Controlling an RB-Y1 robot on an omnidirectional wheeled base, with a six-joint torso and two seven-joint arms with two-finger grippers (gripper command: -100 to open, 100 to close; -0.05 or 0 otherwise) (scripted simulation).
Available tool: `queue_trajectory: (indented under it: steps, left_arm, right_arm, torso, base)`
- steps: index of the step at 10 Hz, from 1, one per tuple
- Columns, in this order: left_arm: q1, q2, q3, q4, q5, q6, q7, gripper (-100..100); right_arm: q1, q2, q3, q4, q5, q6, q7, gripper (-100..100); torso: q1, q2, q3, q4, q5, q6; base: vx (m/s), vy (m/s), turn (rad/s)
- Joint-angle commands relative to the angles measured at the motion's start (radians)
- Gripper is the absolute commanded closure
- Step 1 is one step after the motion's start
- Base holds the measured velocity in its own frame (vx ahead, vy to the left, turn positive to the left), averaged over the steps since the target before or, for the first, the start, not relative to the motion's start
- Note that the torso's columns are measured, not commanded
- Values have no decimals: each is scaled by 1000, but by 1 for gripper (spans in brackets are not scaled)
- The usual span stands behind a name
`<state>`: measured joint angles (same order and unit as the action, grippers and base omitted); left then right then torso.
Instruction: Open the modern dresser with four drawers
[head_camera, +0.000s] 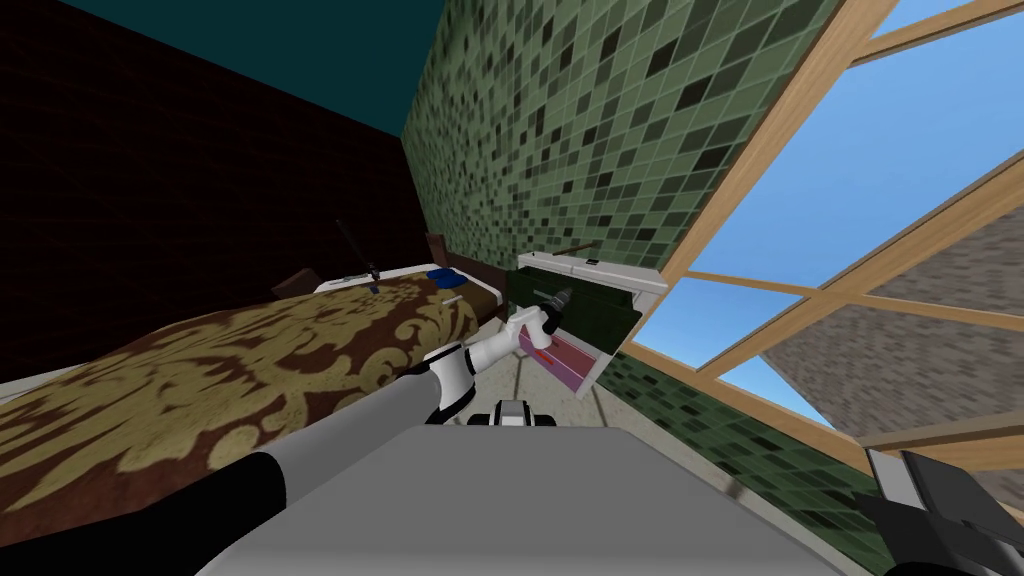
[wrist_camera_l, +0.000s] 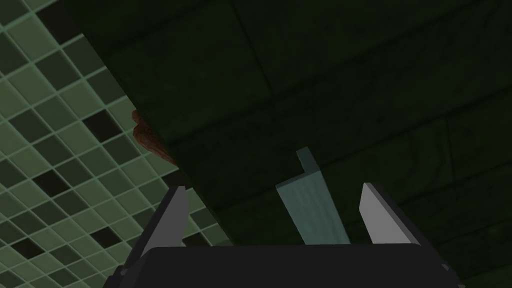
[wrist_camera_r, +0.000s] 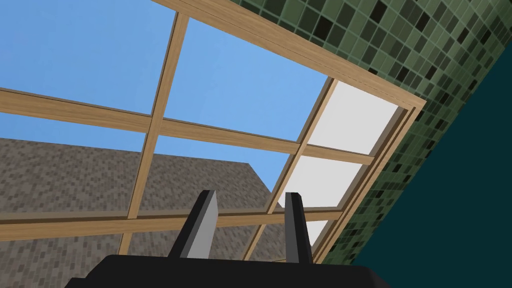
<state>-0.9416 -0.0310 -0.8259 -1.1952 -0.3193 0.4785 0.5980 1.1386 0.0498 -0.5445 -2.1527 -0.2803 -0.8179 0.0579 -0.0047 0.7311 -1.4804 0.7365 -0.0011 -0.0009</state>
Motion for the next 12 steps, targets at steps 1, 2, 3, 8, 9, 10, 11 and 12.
queue_trajectory:
  steps: [1, 2, 3, 8, 9, 10, 11, 12]
  left_arm:
    - [-34, -1, -14, -25, 24, 53, 7, -100]
    - [-50, -2, -19, -31, 34, 72, 11, -100]
    - [-67, -4, -24, -37, 44, 91, 14, -100]
    - [-106, -11, -50, -49, 76, 154, 31, -100]
    - [-106, -12, -53, -49, 78, 159, 32, 0]
    - [-103, -12, -55, -47, 79, 159, 32, 0]
    - [-101, -12, -56, -46, 80, 160, 33, 0]
    - [-99, -12, -57, -44, 80, 161, 33, 0]
  right_arm:
    - [0, 0, 0, 0, 0, 0, 0, 0]
    - [0, 0, 0, 0, 0, 0, 0, 0]
    - [0, 0, 0, 0, 0, 0, 0, 0]
    - [0, 0, 0, 0, 0, 0, 0, 0]
    - [0, 0, 0, 0, 0, 0, 0, 0]
    - [0, 0, 0, 0, 0, 0, 0, 0]
    - [0, 0, 0, 0, 0, 0, 0, 0]
    - [0, 0, 0, 0, 0, 0, 0, 0]
  torso:
    - [1, 1, 0, 0, 0, 1]
    - [3, 4, 3, 1, 1, 1]
    - [5, 7, 4, 2, 1, 1]
    - [10, 15, 9, 12, 6, -1]
    - [10, 15, 9, 9, 5, -1]
    - [9, 14, 9, 8, 4, 0]
    - [8, 12, 7, 6, 3, 0]
    - [7, 11, 6, 5, 3, 1]
  base:
    - [31, 8, -4]
    - [29, 14, -7]
    - [25, 25, -9]
    - [17, 28, -13]
    - [0, 0, 0]
    - [0, 0, 0]
    - [0, 0, 0]
    - [0, 0, 0]
